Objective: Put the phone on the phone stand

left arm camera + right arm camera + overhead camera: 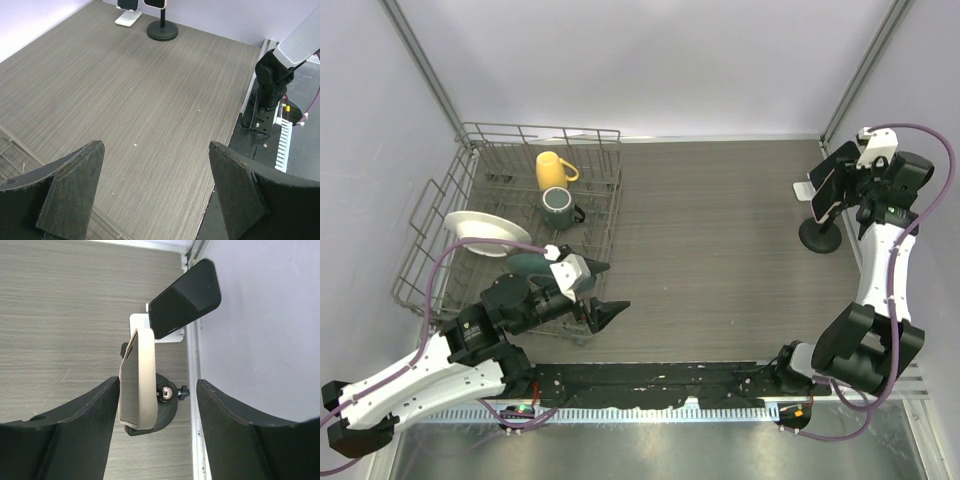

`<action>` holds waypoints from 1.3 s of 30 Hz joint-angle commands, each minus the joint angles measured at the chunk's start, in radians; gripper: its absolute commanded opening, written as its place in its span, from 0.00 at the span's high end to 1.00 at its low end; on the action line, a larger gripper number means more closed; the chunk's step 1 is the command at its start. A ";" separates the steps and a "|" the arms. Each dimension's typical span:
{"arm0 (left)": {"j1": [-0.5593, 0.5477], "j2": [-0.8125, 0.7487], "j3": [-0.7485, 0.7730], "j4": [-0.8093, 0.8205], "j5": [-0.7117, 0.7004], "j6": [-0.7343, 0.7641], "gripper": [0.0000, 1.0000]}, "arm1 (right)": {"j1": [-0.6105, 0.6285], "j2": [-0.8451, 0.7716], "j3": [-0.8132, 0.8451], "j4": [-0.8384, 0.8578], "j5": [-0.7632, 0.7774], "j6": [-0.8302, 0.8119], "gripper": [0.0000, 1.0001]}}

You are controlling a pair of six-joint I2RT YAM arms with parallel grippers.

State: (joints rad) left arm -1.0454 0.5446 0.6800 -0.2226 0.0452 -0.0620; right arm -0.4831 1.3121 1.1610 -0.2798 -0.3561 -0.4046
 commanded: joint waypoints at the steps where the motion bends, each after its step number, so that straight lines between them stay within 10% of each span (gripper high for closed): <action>1: -0.004 -0.012 -0.003 0.029 -0.002 0.014 0.10 | 0.031 -0.076 -0.001 0.085 0.118 0.019 0.27; 8: -0.004 -0.009 -0.005 0.031 -0.007 0.019 0.10 | 0.061 -0.154 0.042 0.083 0.392 0.128 0.21; 11: -0.004 -0.003 -0.003 0.032 -0.013 0.022 0.10 | 0.175 -0.165 0.069 0.138 0.677 0.135 0.21; 12: -0.002 0.001 -0.003 0.031 -0.013 0.024 0.10 | 0.231 -0.154 0.072 0.175 0.990 0.119 0.20; 15: -0.002 0.008 -0.002 0.029 -0.022 0.031 0.10 | 0.468 -0.075 0.083 0.340 1.409 -0.153 0.20; 20: -0.004 0.018 0.001 0.023 -0.053 0.047 0.10 | 0.725 0.065 0.083 0.779 1.692 -0.595 0.20; 23: -0.002 0.017 0.000 0.019 -0.088 0.053 0.10 | 0.920 0.098 0.150 0.523 1.701 -0.449 0.18; 25: -0.002 0.014 -0.003 0.022 -0.094 0.057 0.10 | 1.047 0.117 0.285 0.205 1.637 -0.047 0.15; 28: -0.002 0.005 -0.010 0.034 -0.091 0.053 0.10 | 1.087 0.144 0.414 -0.298 1.192 0.467 0.15; 32: -0.002 0.008 -0.002 0.043 -0.084 0.018 0.10 | 1.120 0.044 0.284 -0.273 0.601 0.746 0.14; 39: -0.002 0.003 0.061 0.039 -0.071 -0.096 0.10 | 1.157 -0.334 -0.078 -0.166 0.494 1.056 0.14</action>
State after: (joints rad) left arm -1.0454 0.5587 0.6739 -0.2218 -0.0265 -0.0761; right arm 0.6621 1.1992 1.1912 -0.4412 0.3019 0.3683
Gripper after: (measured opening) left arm 0.900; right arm 0.858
